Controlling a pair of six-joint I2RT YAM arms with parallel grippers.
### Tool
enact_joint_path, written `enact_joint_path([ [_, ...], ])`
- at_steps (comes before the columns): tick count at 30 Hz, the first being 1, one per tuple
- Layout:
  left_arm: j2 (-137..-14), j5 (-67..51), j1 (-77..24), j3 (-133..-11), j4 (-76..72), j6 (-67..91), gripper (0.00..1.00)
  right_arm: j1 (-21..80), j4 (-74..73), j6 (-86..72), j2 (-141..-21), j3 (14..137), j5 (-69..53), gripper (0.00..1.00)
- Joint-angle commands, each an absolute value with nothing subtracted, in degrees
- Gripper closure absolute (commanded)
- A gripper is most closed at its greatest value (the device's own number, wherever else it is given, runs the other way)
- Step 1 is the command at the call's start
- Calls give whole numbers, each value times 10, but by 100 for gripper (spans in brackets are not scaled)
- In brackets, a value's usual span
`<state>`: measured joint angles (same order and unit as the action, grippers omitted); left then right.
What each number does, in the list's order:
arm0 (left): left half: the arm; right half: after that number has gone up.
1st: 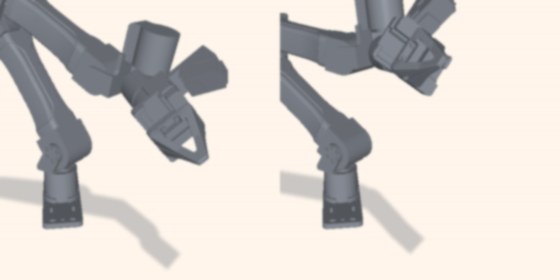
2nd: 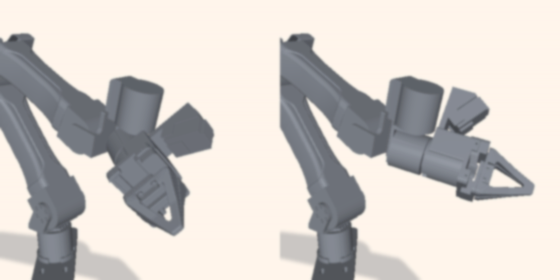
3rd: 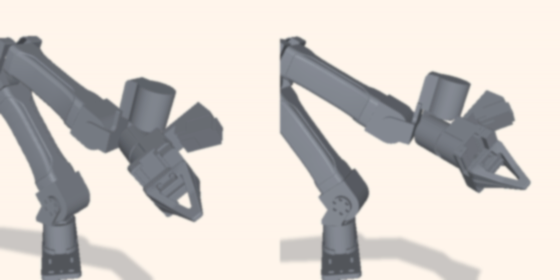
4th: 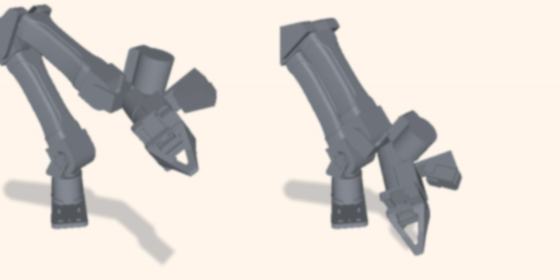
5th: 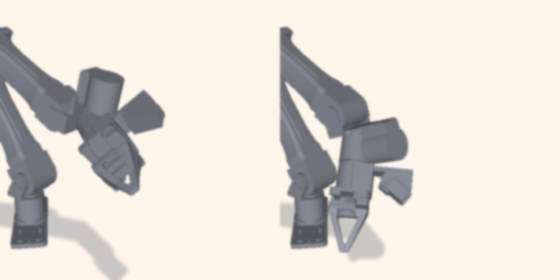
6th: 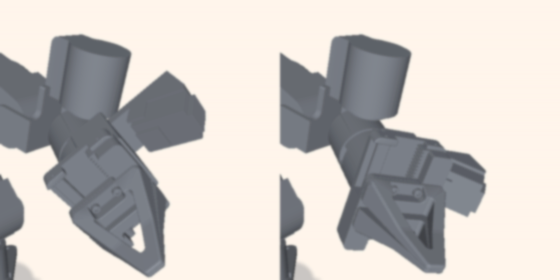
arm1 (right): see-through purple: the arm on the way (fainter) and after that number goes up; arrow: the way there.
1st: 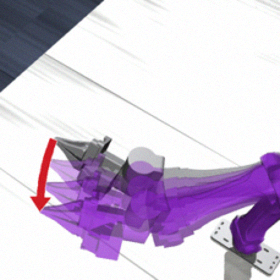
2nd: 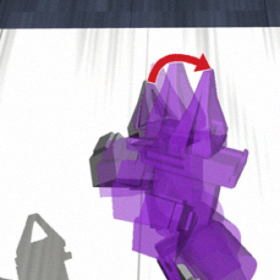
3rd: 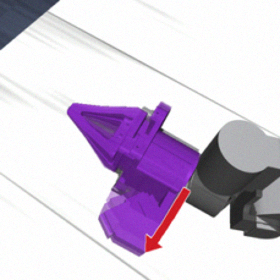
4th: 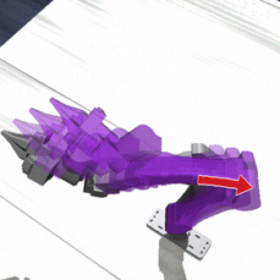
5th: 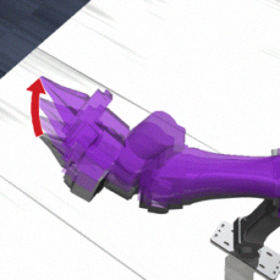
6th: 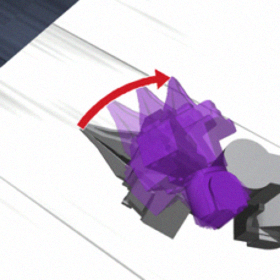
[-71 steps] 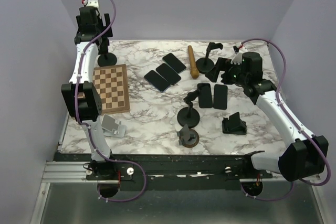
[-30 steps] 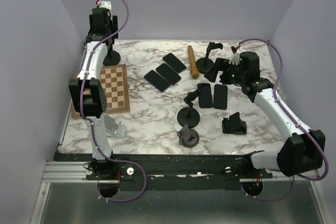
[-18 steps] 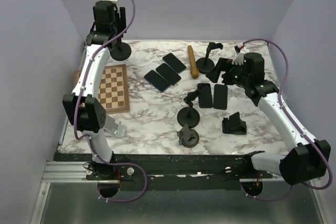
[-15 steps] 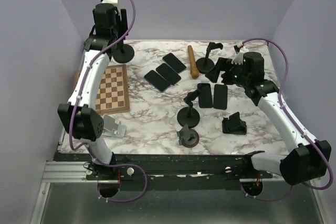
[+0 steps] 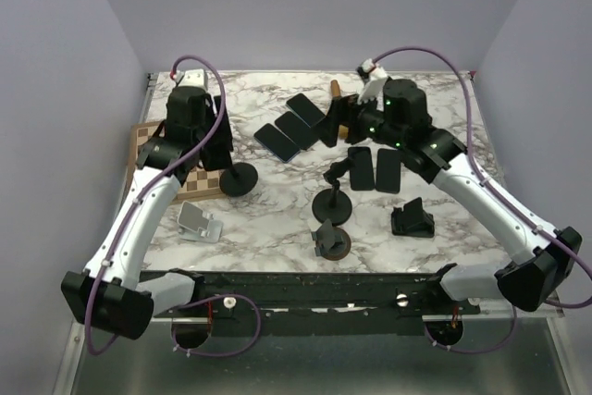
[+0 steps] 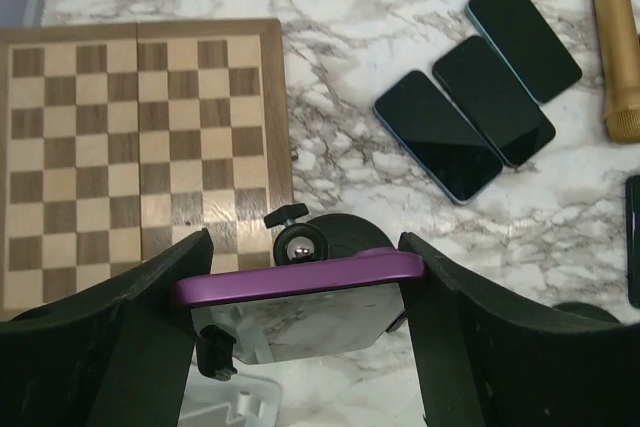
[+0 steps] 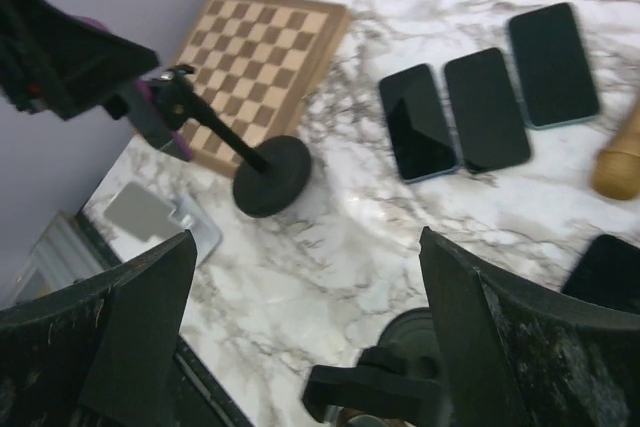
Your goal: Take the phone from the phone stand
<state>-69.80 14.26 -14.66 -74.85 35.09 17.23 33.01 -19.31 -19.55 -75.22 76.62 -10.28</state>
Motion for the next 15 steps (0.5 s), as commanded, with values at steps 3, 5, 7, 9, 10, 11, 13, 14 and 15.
enact_joint_path([
  [3, -599, 84, -180, -649, 269, 241, 100, 468, -163, -171, -811, 778, -96, 5],
  [5, -589, 75, -186, -626, 268, 247, 100, 494, -133, -170, -826, 760, -127, 8],
  [7, -578, 71, -190, -602, 261, 253, 100, 511, -114, -169, -842, 746, -150, 12],
  [9, -570, 69, -194, -588, 264, 255, 100, 521, -100, -173, -859, 736, -156, 16],
  [10, -567, 71, -196, -583, 265, 254, 100, 523, -94, -178, -865, 733, -157, 17],
  [11, -563, 74, -197, -579, 266, 254, 100, 524, -86, -182, -871, 728, -163, 19],
  [13, -554, 76, -198, -572, 265, 254, 100, 526, -67, -190, -876, 720, -167, 20],
  [14, -550, 76, -199, -571, 264, 254, 100, 526, -57, -196, -876, 715, -162, 21],
  [15, -547, 77, -200, -572, 268, 254, 100, 527, -52, -200, -875, 714, -155, 21],
])
